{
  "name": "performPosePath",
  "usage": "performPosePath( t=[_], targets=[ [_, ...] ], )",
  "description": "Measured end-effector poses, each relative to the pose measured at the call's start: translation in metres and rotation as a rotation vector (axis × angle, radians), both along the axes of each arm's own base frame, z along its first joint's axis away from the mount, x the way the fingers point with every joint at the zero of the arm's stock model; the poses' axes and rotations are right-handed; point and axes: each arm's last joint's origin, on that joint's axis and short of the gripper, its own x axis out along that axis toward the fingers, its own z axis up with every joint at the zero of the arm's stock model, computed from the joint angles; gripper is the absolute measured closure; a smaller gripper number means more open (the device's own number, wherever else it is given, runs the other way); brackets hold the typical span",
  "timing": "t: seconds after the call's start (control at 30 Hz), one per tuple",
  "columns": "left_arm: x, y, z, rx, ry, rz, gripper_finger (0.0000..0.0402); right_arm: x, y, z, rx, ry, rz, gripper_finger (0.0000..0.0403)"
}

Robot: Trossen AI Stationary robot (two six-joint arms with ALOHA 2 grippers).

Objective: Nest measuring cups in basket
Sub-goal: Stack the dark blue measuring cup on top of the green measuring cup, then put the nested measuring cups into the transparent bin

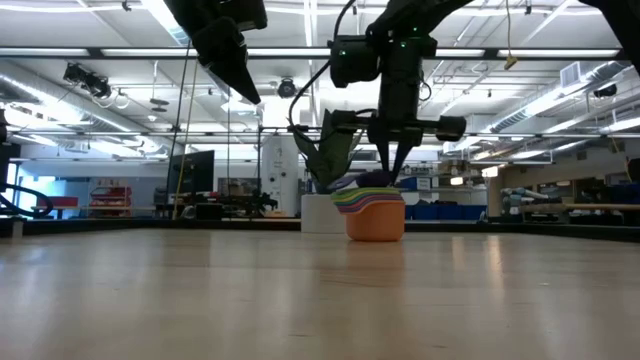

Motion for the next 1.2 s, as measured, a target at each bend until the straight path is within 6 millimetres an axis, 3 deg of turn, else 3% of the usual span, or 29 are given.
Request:
performPosePath(
  t=[0.57, 0.67, 0.8, 0.97, 1.2],
  targets=[
    [0.0, 0.0, 0.0, -0.001, 0.003, 0.0, 0.0347, -0.002, 0.002, 0.0, 0.003, 0.006, 0.168, 0.032],
    [-0.001, 0.0, -0.001, -0.002, 0.009, 0.0, 0.0347, -0.006, 0.003, -0.001, 0.021, 0.041, 0.2, 0.0332],
    [0.001, 0.004, -0.003, -0.01, 0.022, -0.018, 0.0347, -0.011, 0.005, -0.001, 0.044, 0.093, 0.231, 0.0384],
    [0.015, 0.014, -0.021, -0.101, 0.053, -0.073, 0.0347, -0.013, 0.005, -0.001, 0.022, 0.11, 0.265, 0.0393],
    [0.049, 0.025, -0.067, -0.125, 0.131, -0.139, 0.0347, -0.015, -0.002, -0.001, -0.087, 0.159, 0.347, 0.0399]
  ],
)
